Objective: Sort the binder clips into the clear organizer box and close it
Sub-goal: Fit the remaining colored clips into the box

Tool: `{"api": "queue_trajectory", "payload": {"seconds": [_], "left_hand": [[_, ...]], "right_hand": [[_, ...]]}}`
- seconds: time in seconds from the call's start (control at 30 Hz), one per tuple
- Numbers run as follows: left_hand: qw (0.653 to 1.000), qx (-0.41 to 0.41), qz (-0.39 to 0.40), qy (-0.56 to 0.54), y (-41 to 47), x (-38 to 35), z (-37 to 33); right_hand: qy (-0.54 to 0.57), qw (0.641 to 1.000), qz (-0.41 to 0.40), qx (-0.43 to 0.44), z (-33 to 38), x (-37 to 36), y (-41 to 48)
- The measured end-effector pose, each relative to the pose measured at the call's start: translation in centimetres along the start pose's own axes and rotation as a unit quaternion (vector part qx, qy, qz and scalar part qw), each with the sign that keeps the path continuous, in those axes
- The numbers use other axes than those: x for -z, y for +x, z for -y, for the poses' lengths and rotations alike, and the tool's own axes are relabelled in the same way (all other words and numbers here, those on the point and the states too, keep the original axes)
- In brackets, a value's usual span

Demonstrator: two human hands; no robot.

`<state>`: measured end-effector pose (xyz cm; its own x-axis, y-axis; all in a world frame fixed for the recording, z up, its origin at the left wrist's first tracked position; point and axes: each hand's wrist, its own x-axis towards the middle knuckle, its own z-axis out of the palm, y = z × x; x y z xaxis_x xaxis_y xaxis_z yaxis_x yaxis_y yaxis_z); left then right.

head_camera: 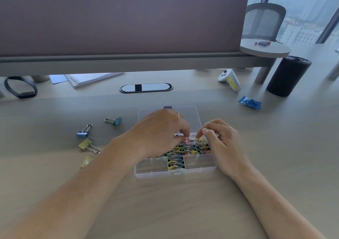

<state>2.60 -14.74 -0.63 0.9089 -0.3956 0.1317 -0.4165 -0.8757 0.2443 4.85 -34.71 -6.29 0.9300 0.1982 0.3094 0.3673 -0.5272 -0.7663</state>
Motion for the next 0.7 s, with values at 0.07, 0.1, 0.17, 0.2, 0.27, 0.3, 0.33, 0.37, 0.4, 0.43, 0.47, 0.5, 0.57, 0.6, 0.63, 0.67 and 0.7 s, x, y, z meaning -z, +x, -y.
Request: {"api": "queue_trajectory", "payload": {"seconds": [0.07,0.1,0.17,0.2,0.27,0.3,0.33,0.37,0.4,0.43,0.47,0.5,0.57,0.6,0.63,0.67,0.7], "left_hand": [[1.000,-0.002,-0.001,-0.002,0.14,-0.23,-0.02],[1.000,-0.002,-0.002,-0.002,0.18,-0.33,-0.06],[1.000,-0.002,-0.003,-0.004,0.25,-0.48,-0.10],[1.000,-0.003,-0.004,-0.004,0.27,-0.50,-0.12],[1.000,-0.005,-0.005,-0.005,0.26,-0.52,-0.07],[1.000,-0.006,-0.006,-0.006,0.23,-0.52,-0.04],[1.000,-0.006,-0.007,-0.006,0.19,-0.53,0.01],[1.000,-0.007,-0.008,-0.006,0.14,-0.52,0.04],[1.000,-0.008,-0.010,-0.007,0.10,-0.53,0.09],[1.000,-0.009,-0.011,-0.008,0.07,-0.54,0.10],[1.000,-0.009,-0.010,-0.009,0.06,-0.53,0.11],[1.000,-0.008,-0.009,-0.010,0.04,-0.49,0.10],[1.000,-0.007,-0.008,-0.013,0.00,-0.41,0.10],[1.000,-0.006,-0.009,-0.014,-0.01,-0.35,0.12],[1.000,-0.004,-0.010,-0.015,-0.05,-0.26,0.16],[1.000,-0.001,-0.012,-0.016,-0.11,-0.17,0.23],[1.000,0.001,-0.016,-0.016,-0.20,-0.01,0.31]], "right_hand": [[0.001,1.000,0.005,0.004,0.11,-0.04,-0.01],[0.001,1.000,0.010,0.006,0.16,-0.04,-0.04],[0.000,1.000,0.015,0.008,0.15,-0.03,-0.09],[-0.001,1.000,0.015,0.008,0.13,-0.02,-0.09],[-0.002,1.000,0.017,0.009,0.04,0.00,-0.06],[-0.002,1.000,0.019,0.007,0.01,-0.01,-0.02],[-0.002,1.000,0.021,0.004,0.00,-0.03,0.01],[-0.003,1.000,0.024,0.000,0.03,-0.05,0.02],[-0.003,1.000,0.025,-0.002,0.06,-0.07,0.02],[-0.002,1.000,0.025,-0.002,0.08,-0.07,0.01],[-0.001,1.000,0.025,-0.001,0.11,-0.07,0.01],[0.001,1.000,0.025,-0.002,0.14,-0.05,0.00],[0.004,1.000,0.027,-0.004,0.20,-0.02,-0.02],[0.007,1.000,0.027,-0.005,0.22,-0.01,-0.01],[0.011,1.000,0.026,-0.005,0.21,-0.01,-0.01],[0.013,1.000,0.024,-0.004,0.18,-0.01,-0.01],[0.014,1.000,0.021,-0.003,0.18,0.00,-0.01]]}}
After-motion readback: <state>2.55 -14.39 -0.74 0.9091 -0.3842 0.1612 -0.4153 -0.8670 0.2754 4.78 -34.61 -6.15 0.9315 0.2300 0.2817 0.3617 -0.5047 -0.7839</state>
